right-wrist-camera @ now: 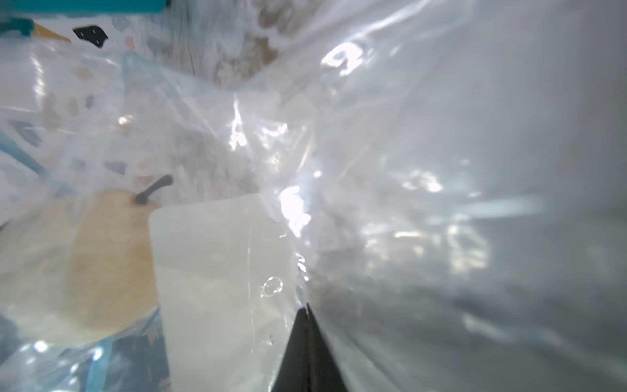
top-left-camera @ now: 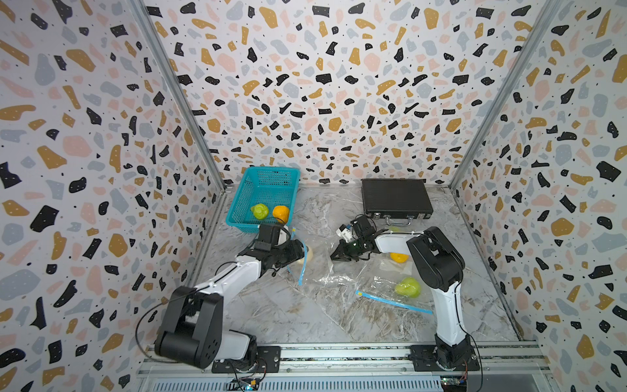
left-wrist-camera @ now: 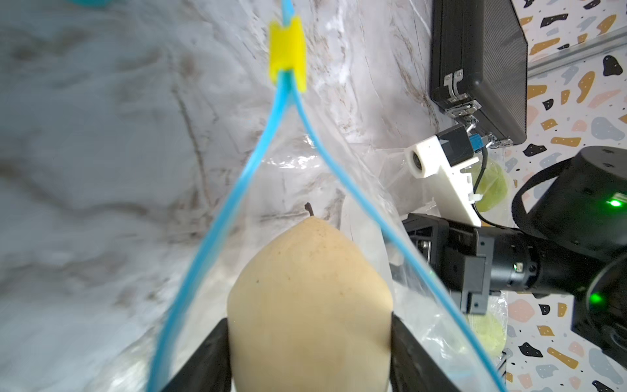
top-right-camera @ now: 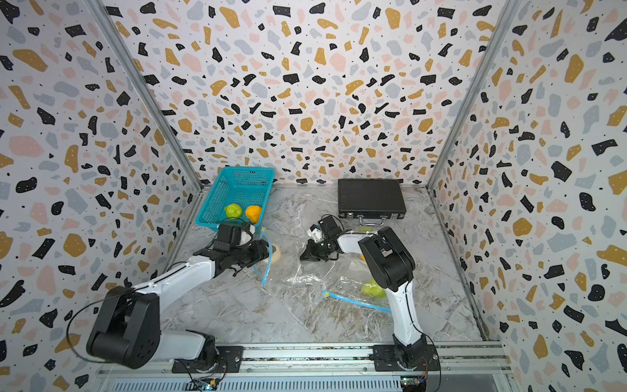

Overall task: Open the zip-top bag and take out the pear
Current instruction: Pick up the pear from the zipper food storage bag, then place the pear in the basket.

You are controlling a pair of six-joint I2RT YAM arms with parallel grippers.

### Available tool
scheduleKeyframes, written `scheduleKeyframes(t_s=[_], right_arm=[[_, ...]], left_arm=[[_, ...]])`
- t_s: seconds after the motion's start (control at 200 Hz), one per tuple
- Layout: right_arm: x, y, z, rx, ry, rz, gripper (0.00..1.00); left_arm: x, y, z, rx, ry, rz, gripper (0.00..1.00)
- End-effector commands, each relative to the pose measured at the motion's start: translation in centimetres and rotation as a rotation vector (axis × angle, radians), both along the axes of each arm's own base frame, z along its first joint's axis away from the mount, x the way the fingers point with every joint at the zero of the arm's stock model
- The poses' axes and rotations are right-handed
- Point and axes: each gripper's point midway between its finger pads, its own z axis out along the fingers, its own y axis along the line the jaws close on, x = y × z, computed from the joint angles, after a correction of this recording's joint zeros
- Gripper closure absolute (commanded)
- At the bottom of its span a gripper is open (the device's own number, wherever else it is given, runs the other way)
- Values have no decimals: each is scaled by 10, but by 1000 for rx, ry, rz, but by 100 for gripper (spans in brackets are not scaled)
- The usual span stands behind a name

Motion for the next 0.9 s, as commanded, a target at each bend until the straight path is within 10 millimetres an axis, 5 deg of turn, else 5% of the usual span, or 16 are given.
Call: scheduleKeyframes(t_s=[0.0, 0.09, 0.225, 0.41, 0.541, 0.641, 0.736, 0.896], right_arm=[[14, -16, 2, -22, -9, -86, 100], [20, -11, 14, 12, -33, -84, 100], [34, -5, 37, 42, -74, -72, 100], [51, -15, 91, 105, -165, -90, 96], [42, -39, 118, 93, -190, -97, 77], [25, -67, 128, 63, -207, -115, 62], [2, -114, 135, -75, -239, -142, 52], [-44, -206, 148, -302, -272, -266, 36]], left_arm=[[-32, 26, -3, 86, 77, -24, 52], [-33, 47, 16, 109, 46, 19, 52], [-2, 93, 59, 114, -48, 154, 52], [83, 119, 122, 85, -166, 194, 52], [141, 137, 124, 105, -162, 213, 52], [176, 145, 109, 83, -137, 205, 50], [201, 146, 102, -2, -151, 200, 45], [215, 139, 113, -78, -203, 173, 11]])
